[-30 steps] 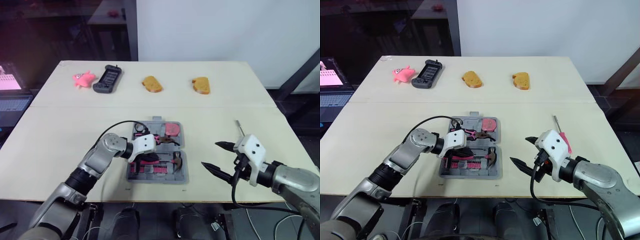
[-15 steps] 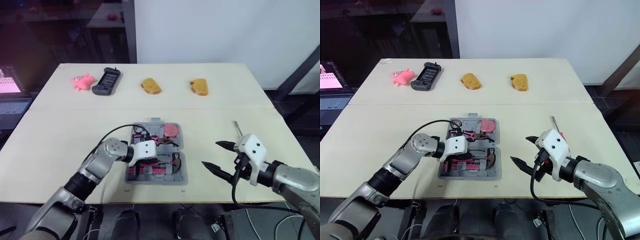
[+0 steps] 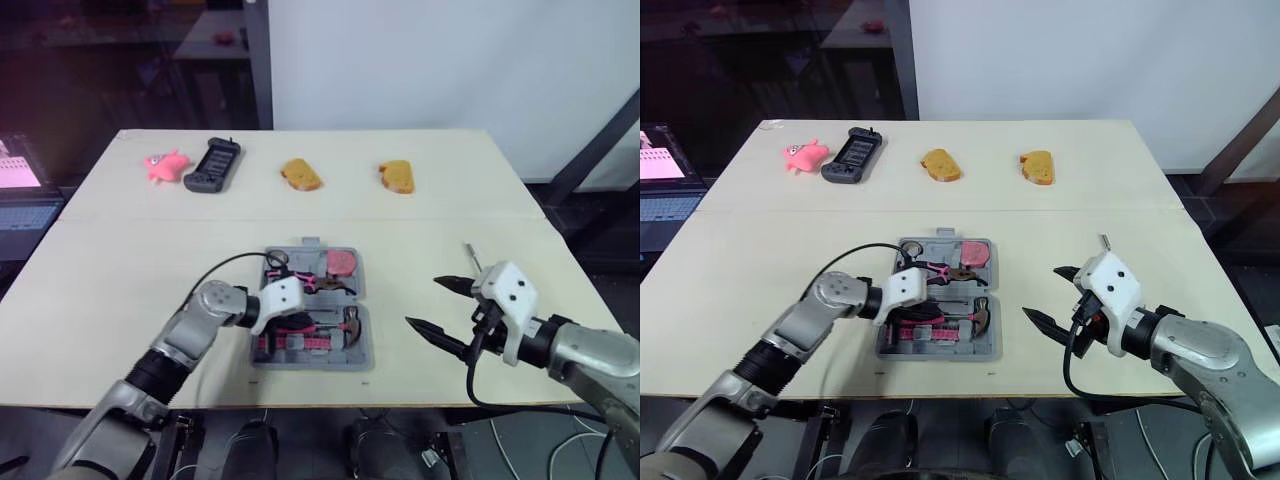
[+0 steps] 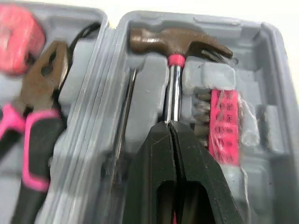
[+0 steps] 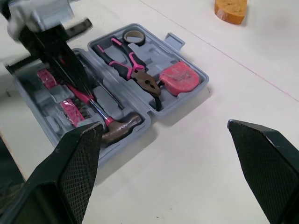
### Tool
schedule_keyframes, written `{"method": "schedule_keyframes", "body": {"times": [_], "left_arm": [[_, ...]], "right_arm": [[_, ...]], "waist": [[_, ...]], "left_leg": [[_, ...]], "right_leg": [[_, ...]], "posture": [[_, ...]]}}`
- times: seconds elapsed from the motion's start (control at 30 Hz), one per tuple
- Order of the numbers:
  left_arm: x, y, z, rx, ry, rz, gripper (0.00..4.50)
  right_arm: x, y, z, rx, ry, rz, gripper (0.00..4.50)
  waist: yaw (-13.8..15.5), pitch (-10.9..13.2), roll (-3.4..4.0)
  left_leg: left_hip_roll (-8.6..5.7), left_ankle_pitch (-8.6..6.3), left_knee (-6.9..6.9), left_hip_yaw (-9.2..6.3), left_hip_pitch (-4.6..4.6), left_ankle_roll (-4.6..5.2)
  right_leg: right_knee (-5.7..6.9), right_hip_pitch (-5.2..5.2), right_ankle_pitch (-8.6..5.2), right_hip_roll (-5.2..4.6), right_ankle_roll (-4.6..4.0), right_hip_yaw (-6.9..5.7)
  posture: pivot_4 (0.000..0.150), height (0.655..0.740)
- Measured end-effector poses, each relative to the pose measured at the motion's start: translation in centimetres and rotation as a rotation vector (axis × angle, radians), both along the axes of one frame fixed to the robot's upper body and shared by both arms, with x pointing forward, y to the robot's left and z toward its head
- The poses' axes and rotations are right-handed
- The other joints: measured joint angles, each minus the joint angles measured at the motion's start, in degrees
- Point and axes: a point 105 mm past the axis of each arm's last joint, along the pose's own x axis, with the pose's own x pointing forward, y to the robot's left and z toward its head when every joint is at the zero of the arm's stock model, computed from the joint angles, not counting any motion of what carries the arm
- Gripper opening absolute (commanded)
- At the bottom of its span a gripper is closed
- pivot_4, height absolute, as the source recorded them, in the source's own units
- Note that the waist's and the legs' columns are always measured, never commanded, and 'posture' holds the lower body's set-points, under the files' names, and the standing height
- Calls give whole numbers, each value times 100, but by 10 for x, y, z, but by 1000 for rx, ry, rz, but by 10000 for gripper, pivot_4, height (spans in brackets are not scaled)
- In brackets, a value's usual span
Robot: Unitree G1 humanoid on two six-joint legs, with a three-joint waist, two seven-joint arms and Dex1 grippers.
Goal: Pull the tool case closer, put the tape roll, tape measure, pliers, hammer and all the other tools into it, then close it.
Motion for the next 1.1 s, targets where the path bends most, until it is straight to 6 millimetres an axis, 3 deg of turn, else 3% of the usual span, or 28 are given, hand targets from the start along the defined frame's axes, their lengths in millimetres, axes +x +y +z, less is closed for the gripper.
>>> {"method": "schedule_keyframes", "body": {"times": [0.17,0.27,0.4,0.43,0.6,0.63,0.8,1.1], "left_arm": [[3,40,82,-141,-102,36,440],[-14,83,88,-86,-87,81,440],[-31,138,71,-18,-44,209,12321],[-35,155,66,12,-40,241,18975],[-48,235,55,76,-70,473,44003],[-50,246,54,84,-83,512,44003],[-63,276,48,110,-104,602,44003],[-66,271,47,106,-116,572,44003]], "right_arm": [[2,-17,1,6,1,-41,45000],[-1,-34,-2,5,9,-83,45000],[-9,-67,-11,-11,35,-165,45000],[-12,-75,-11,-12,33,-184,45000],[-35,-129,-18,-35,72,-327,45000],[-40,-138,-20,-37,84,-352,45000],[-51,-168,-28,-41,104,-426,45000],[-45,-164,-29,-26,88,-382,45000]], "waist": [[53,19,13],[33,24,20],[61,49,25],[64,59,23],[70,81,6],[68,83,3],[25,84,0],[30,86,6]], "left_leg": [[0,0,8,0,-51,0],[-1,-11,4,6,-51,19],[0,-14,3,7,-53,24],[1,-14,5,8,-53,24],[1,-14,15,23,-51,23],[1,-14,16,30,-50,22],[6,-14,7,64,-42,21],[14,-15,1,70,-41,21]], "right_leg": [[-3,-42,8,-2,26,-3],[-7,-44,6,-4,28,-1],[-5,-50,-6,-4,7,-3],[-6,-52,-7,-5,3,-3],[-8,-52,-7,-15,-10,4],[-8,-52,-6,-16,-12,10],[-7,-63,-3,-20,-14,32],[-4,-69,-3,-11,-12,35]], "posture": [[1500,7400],[1500,7400],[1500,7400],[1500,7400],[1500,7400],[1500,7400],[1500,7400],[1500,7400]]}}
